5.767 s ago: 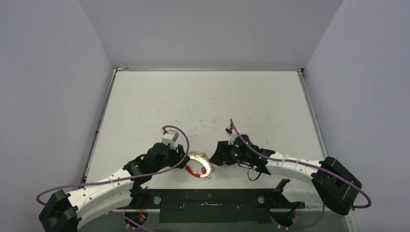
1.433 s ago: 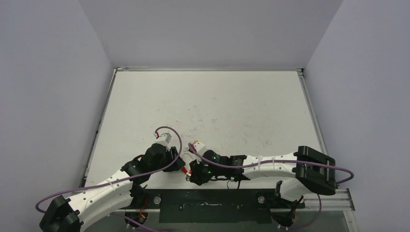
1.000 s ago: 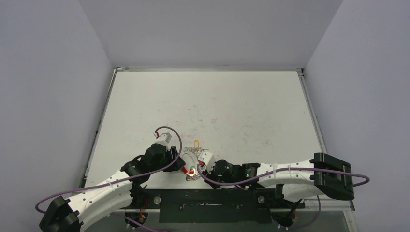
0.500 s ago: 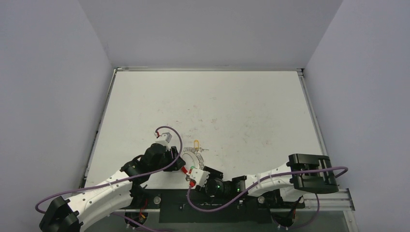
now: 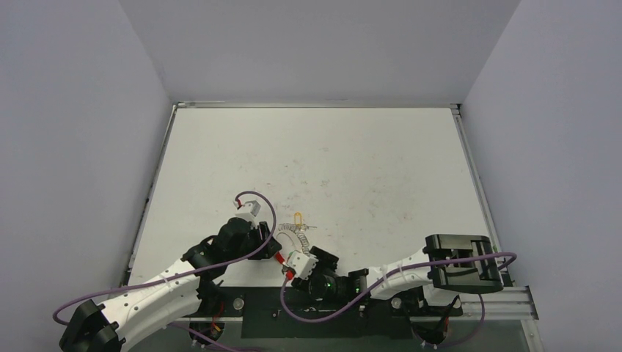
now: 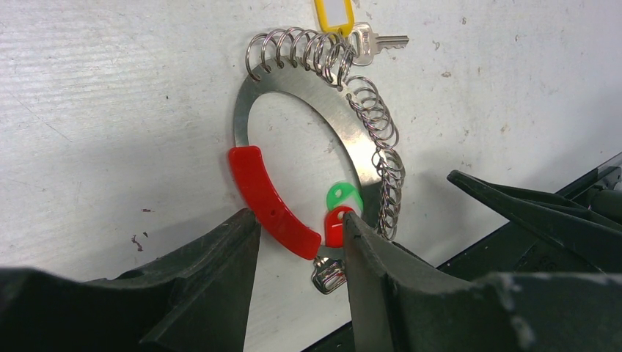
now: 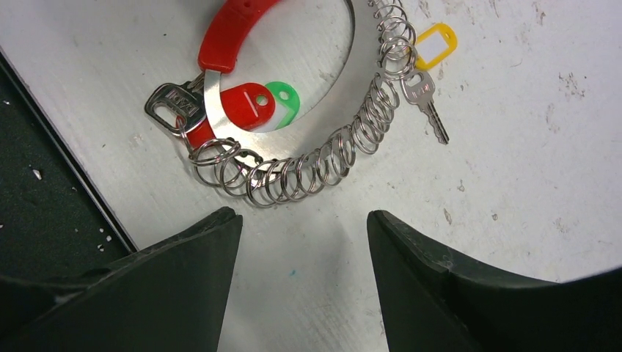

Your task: Put the keys on the keyring

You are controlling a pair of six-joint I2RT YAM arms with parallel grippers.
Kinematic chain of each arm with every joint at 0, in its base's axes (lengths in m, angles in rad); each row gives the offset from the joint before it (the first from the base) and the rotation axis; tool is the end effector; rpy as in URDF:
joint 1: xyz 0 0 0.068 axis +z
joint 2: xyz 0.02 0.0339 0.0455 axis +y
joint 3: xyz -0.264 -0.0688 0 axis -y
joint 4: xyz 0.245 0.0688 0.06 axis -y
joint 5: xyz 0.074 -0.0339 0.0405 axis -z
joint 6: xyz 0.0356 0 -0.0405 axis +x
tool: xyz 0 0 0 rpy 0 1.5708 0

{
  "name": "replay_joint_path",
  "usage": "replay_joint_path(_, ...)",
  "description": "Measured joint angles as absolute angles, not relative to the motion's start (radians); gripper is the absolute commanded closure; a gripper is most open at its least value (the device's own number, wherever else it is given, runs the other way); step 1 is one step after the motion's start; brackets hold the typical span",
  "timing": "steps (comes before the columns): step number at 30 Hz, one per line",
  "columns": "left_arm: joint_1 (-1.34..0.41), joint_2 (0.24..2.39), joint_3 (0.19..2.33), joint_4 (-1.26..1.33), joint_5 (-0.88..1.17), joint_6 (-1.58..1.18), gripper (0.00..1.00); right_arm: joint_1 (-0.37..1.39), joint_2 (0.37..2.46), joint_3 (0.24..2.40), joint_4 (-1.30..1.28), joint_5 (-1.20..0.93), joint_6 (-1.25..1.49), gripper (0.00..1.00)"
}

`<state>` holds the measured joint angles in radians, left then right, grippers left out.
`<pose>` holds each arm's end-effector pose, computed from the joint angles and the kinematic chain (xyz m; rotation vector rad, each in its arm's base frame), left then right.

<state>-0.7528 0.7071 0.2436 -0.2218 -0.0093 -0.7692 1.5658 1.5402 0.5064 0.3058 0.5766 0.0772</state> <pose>0.1098 -0.1024 0.1598 -0.0248 2.3828 -0.7712 0.0207 0.2662 0.1285 -1.2499 1.7803 0.2721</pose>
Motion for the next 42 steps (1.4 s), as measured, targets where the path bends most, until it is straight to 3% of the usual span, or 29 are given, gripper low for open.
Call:
replay_joint_path(9, -0.753, 0.719, 0.244, -0.221, -0.009, -0.771, 0.56, 1.533, 1.549, 0.516, 0.286, 0.625, 0.112, 0.38)
replay_joint_path(20, -0.753, 0.722, 0.242, -0.184, -0.005, -0.775, 0.56, 1.36, 1.435, 0.516, 0.253, 0.555, 0.115, 0.38)
replay_joint_path(31, -0.753, 0.723, 0.242, -0.182, 0.017, -0.778, 0.56, 1.464, 1.434, 0.476, 0.291, 0.386, -0.028, 0.3)
replay_joint_path(42, -0.753, 0.717, 0.242, -0.182, 0.017, -0.779, 0.56, 1.514, 1.583, 0.561, 0.308, 0.531, -0.02, 0.31)
